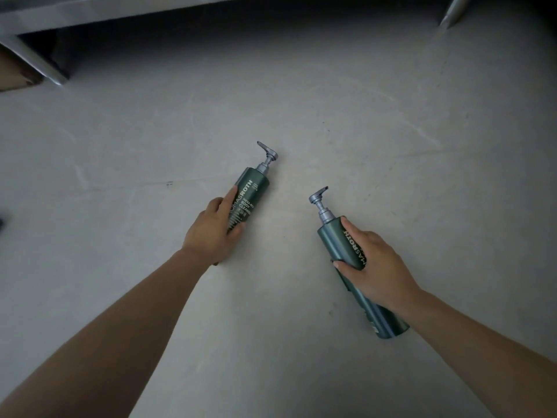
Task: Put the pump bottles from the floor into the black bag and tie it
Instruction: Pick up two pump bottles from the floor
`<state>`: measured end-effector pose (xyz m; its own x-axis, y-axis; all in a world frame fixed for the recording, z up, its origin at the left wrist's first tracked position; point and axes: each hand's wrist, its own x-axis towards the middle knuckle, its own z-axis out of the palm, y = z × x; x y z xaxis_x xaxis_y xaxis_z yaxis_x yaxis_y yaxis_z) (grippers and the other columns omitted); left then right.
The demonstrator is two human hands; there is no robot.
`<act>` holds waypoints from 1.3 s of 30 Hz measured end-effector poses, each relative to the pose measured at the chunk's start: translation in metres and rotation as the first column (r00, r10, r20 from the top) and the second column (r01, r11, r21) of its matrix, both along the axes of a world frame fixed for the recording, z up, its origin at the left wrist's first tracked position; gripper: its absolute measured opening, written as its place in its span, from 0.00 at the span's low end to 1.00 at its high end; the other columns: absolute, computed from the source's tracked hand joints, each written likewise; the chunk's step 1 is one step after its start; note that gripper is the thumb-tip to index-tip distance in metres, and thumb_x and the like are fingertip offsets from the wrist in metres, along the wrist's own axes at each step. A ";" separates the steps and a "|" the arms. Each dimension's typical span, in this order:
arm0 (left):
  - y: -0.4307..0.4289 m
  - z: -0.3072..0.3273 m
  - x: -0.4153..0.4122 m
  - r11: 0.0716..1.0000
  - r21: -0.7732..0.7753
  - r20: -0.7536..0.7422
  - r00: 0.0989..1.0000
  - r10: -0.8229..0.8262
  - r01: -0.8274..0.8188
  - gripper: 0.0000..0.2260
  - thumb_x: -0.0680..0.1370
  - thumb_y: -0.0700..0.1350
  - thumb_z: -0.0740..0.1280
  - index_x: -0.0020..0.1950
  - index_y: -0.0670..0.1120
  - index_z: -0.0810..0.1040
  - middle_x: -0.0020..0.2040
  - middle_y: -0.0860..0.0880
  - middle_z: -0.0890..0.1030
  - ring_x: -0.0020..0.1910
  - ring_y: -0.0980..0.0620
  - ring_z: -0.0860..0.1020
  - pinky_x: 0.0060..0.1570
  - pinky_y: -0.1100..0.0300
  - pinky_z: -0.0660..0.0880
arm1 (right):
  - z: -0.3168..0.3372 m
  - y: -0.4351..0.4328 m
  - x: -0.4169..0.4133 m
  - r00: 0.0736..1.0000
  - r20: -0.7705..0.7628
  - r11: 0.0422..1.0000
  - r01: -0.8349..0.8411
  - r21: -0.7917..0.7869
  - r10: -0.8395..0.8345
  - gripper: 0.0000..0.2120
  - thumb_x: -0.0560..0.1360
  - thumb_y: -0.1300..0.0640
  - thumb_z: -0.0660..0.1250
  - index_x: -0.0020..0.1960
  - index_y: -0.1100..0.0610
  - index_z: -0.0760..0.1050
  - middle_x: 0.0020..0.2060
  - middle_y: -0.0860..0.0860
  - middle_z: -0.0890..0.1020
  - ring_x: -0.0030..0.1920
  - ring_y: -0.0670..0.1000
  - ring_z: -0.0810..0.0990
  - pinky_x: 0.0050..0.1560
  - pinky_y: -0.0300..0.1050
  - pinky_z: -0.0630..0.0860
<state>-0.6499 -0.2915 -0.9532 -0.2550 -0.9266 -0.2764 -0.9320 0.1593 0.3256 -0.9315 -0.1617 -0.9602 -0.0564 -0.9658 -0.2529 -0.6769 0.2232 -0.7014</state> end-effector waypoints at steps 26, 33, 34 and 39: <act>0.117 0.410 -0.081 0.935 0.201 -0.425 0.834 0.351 -0.292 0.34 0.76 0.51 0.65 0.74 0.65 0.48 0.61 0.50 0.74 0.55 0.53 0.75 0.53 0.53 0.73 | 0.404 0.015 -0.014 0.993 0.109 0.999 0.040 0.013 -0.041 0.38 0.71 0.45 0.69 0.73 0.34 0.49 0.53 0.41 0.69 0.49 0.39 0.69 0.44 0.27 0.63; 0.134 0.678 -0.114 0.922 0.165 -0.510 0.770 0.383 -0.349 0.34 0.75 0.52 0.66 0.75 0.63 0.50 0.63 0.53 0.74 0.57 0.55 0.74 0.50 0.62 0.70 | 0.674 0.022 -0.049 0.992 0.122 0.998 0.028 -0.050 -0.022 0.37 0.71 0.46 0.69 0.72 0.35 0.52 0.54 0.41 0.69 0.50 0.40 0.69 0.49 0.33 0.64; 0.136 0.707 -0.118 0.922 0.147 -0.524 0.762 0.380 -0.359 0.34 0.75 0.52 0.66 0.75 0.63 0.50 0.65 0.52 0.73 0.59 0.55 0.74 0.53 0.59 0.71 | 0.702 0.021 -0.052 0.991 0.129 0.998 0.026 -0.061 -0.017 0.37 0.71 0.46 0.70 0.72 0.35 0.53 0.54 0.41 0.69 0.51 0.40 0.69 0.51 0.35 0.65; 0.158 0.794 -0.123 0.877 0.109 -0.599 0.673 0.434 -0.469 0.33 0.75 0.51 0.67 0.75 0.62 0.53 0.69 0.55 0.70 0.66 0.56 0.71 0.64 0.54 0.69 | 0.792 0.013 -0.051 0.982 0.186 0.994 -0.024 -0.108 0.044 0.36 0.70 0.46 0.71 0.71 0.33 0.55 0.53 0.36 0.70 0.52 0.38 0.71 0.51 0.30 0.66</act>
